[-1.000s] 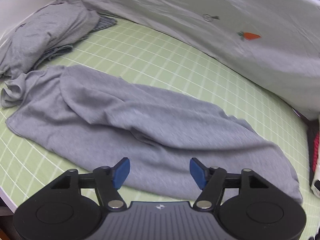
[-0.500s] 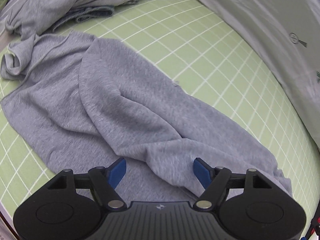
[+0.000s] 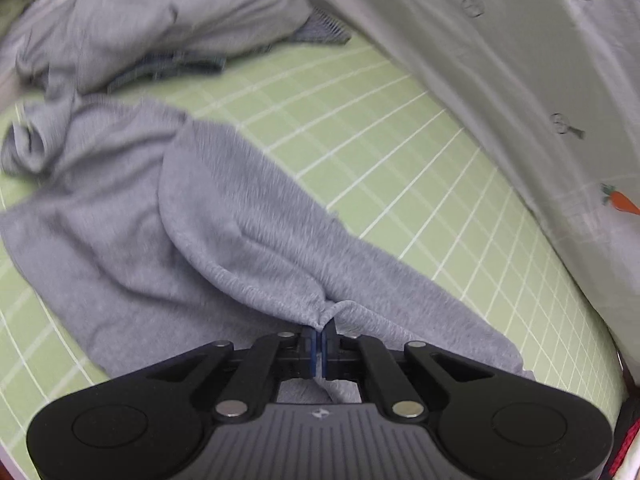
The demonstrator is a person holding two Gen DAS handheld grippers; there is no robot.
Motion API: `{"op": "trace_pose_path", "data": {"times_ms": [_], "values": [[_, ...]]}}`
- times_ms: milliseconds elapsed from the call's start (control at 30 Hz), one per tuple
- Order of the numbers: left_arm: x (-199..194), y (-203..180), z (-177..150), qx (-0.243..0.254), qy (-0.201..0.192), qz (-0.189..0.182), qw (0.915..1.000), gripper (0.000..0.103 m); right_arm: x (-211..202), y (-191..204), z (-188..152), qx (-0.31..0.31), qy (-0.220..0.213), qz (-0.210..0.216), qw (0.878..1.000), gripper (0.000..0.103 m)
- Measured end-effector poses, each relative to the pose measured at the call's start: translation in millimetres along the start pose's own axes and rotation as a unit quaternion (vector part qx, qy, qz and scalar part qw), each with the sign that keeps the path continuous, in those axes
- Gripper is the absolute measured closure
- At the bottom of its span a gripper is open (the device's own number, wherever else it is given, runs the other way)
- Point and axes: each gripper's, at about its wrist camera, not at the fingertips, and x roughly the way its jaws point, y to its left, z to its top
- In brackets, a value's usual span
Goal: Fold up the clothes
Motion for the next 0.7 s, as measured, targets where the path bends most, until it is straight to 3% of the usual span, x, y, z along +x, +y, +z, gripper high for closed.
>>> {"op": "trace_pose_path", "data": {"times_ms": [100,167,200,233,300,433,500,600,667,700], "values": [[-16,3,-11,0.017,-0.009,-0.002,0.9998,0.101,-18,-13,1,-0.011,0.009,0.008,1.000,0.100],[-27,5,-19,0.029,-0.015,-0.003,0.9995,0.101,-21,-20,-1,0.012,0.024,0.014,1.000,0.069],[-33,6,-22,0.034,-0.017,-0.004,0.9992,0.101,-21,-21,-3,0.019,0.033,0.009,0.999,0.033],[-38,7,-26,0.040,-0.020,-0.005,0.9990,0.101,-22,-21,-7,0.022,0.034,0.001,0.999,0.015],[-49,9,-34,0.052,-0.026,-0.006,0.9983,0.101,-20,-18,-11,0.024,0.035,0.006,0.999,0.012],[-35,42,-46,0.014,0.022,0.018,0.9995,0.101,-4,-7,-14,0.026,0.053,0.019,0.998,0.008],[-29,57,-49,-0.010,0.039,0.013,0.9991,0.100,6,0,-13,0.027,0.065,0.022,0.997,0.008],[-27,62,-45,-0.032,0.032,0.010,0.9989,0.094,25,8,-6,0.045,0.087,0.027,0.995,0.008],[-27,58,-40,-0.028,0.022,0.021,0.9992,0.074,39,12,-2,0.063,0.105,0.029,0.992,0.008],[-25,56,-36,-0.030,0.018,0.029,0.9990,0.069,47,14,0,0.072,0.115,0.031,0.990,0.008]]}}
